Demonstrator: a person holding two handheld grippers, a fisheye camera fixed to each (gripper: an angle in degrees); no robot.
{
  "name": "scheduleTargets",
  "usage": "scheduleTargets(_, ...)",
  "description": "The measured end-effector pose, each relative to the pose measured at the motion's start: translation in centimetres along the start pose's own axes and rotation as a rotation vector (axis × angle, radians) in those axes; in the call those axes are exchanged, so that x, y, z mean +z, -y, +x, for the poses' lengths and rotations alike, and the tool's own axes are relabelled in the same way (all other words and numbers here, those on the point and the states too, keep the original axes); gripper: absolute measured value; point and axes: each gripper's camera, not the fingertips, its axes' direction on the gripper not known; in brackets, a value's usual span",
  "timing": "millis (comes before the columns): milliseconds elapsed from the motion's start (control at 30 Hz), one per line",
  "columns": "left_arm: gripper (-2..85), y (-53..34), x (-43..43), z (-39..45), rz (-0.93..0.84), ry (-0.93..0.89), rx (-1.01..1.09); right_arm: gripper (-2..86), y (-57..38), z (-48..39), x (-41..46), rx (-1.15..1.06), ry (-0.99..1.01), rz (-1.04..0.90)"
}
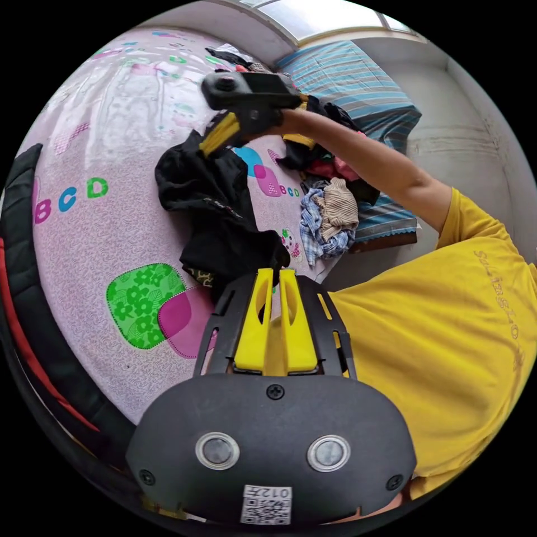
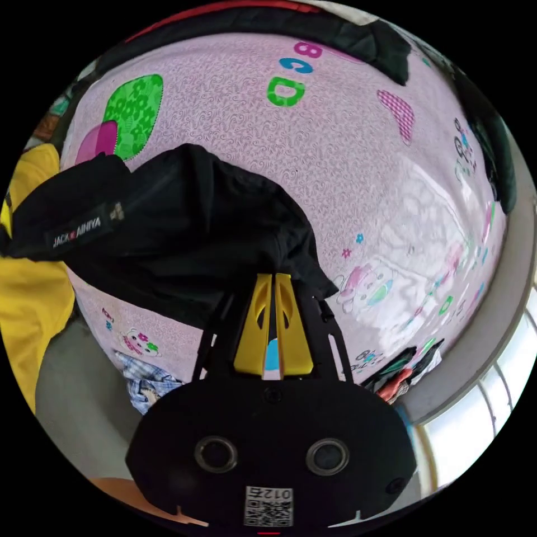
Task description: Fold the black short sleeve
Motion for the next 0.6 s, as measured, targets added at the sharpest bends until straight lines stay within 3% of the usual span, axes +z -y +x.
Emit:
scheduleTargets(167,0.5,-1.4,-2.4,-2.8,0.062,0.013,-0.065,2.1,-8.9,-0.9,0.5,0.319,0.21,0.033)
scheduleTargets(300,0.5,-2.0,-3.8,-4.4,0.082,0.033,-0.088,2.0,-18.9,-7.4,3.2,0.576,0.559,0.093)
scheduleTargets(400,0.5,-2.2,-3.9,-5.2,0.079,0.029,-0.093,2.3,-23.5,-14.7,5.8,0.652,0.812,0.068)
scheduleTargets(533,0.5,-2.1,-3.2,-5.9,0.057,0.015,-0.106,2.9,-25.9,-21.0,7.8,0.682,0.744,-0.189)
scheduleTargets(600,0.5,-1.8,-2.7,-6.1,0.033,0.015,-0.11,3.1,-26.0,-20.3,6.5,0.704,0.629,-0.17)
